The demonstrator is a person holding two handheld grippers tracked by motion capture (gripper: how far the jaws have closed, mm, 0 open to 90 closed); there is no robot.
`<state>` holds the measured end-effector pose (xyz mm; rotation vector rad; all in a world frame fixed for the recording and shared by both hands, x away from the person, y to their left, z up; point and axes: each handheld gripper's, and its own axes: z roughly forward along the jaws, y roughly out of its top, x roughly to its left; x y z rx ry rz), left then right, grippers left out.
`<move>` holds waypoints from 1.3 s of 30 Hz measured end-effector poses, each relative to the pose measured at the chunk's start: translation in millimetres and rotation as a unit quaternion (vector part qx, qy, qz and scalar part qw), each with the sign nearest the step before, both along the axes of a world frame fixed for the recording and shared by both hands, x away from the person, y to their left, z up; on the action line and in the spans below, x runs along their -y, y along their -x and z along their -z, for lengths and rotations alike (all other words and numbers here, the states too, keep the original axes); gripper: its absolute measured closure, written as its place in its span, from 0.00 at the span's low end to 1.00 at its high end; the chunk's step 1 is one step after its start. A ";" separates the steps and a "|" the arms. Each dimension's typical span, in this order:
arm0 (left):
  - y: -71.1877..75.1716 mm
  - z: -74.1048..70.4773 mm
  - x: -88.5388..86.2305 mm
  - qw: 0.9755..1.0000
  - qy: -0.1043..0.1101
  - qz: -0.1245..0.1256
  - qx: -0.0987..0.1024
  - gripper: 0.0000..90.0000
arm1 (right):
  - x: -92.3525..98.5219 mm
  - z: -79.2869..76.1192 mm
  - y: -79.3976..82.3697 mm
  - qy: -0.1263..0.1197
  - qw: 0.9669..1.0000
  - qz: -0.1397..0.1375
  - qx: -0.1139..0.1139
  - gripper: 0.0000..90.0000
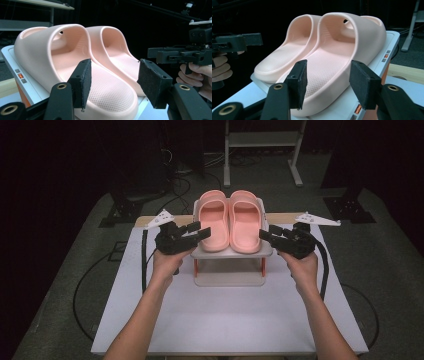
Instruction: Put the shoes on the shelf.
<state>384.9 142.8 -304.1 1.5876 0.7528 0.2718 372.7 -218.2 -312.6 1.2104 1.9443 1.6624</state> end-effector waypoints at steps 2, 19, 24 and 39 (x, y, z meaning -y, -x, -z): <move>3.2 -0.5 0.3 1.000 0.000 0.002 0.003 0.48 | -0.5 0.5 3.2 0.004 1.000 -0.004 0.002 0.51; 32.3 6.0 3.8 1.000 -0.012 0.020 0.021 0.45 | -0.6 0.8 22.5 0.014 0.999 -0.033 0.013 0.44; 38.6 7.9 4.9 0.999 -0.014 0.026 0.022 0.45 | -0.1 5.3 26.7 0.015 0.999 -0.037 0.013 0.43; 57.8 17.5 3.2 0.999 -0.023 0.025 0.028 0.43 | 0.6 13.4 47.1 0.012 0.998 -0.052 0.024 0.41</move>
